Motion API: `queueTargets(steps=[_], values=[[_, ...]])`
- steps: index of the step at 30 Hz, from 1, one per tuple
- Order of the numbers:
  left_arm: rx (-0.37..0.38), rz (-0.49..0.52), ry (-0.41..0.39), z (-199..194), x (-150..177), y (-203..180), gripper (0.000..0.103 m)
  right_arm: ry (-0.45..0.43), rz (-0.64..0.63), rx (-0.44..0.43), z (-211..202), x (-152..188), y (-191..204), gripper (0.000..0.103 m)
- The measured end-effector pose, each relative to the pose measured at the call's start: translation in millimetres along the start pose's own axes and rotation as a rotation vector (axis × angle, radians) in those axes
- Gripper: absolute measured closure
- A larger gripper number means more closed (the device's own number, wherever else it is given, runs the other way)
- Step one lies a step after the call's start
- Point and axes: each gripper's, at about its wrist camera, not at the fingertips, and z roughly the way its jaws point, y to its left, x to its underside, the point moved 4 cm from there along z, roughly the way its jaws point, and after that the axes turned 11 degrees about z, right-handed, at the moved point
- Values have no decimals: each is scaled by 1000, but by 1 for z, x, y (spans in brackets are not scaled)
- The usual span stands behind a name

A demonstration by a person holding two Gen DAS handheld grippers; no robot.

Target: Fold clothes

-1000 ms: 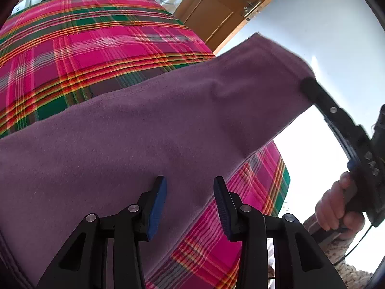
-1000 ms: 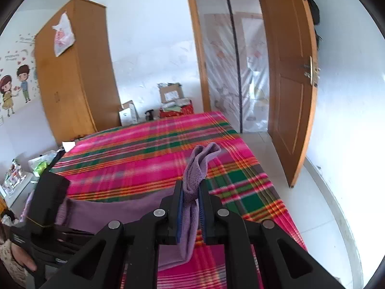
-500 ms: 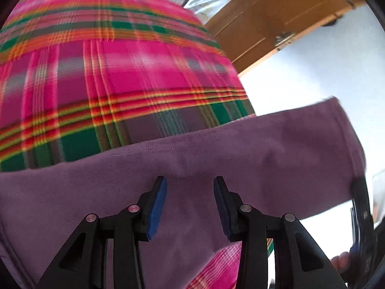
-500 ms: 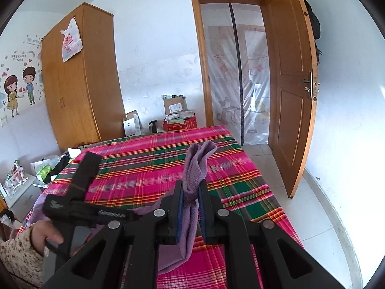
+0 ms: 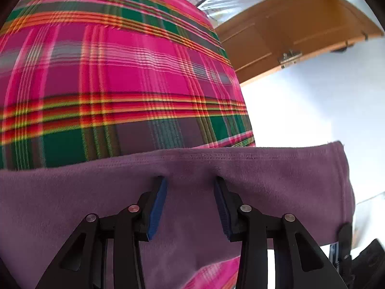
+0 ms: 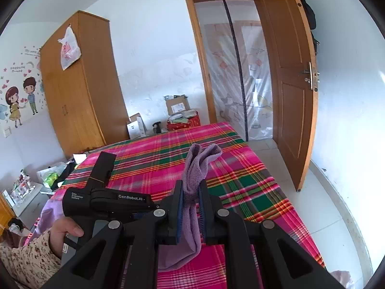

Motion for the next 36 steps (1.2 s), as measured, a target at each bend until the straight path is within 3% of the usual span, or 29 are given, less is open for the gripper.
queueTargets(steps=[10,15,19,24,28,36], values=[[10,-67,-33,-46,10,7,61,11,-51,-51,1,7,36,91],[71,-65,-84,-84,17,4,61,33,-88,-83,7,14,61,91],[42,-35,-106,-111,23,8,61,61,-118,-108,14,25,84,91],[62,-37,-149,-139,31,18,61,115,-164,-138,30,45,116,91],[31,-43,-200,-160,36,31,61,170,-194,-154,46,65,135,91],[7,-69,-226,-176,43,55,61,276,-214,-163,75,109,149,91]])
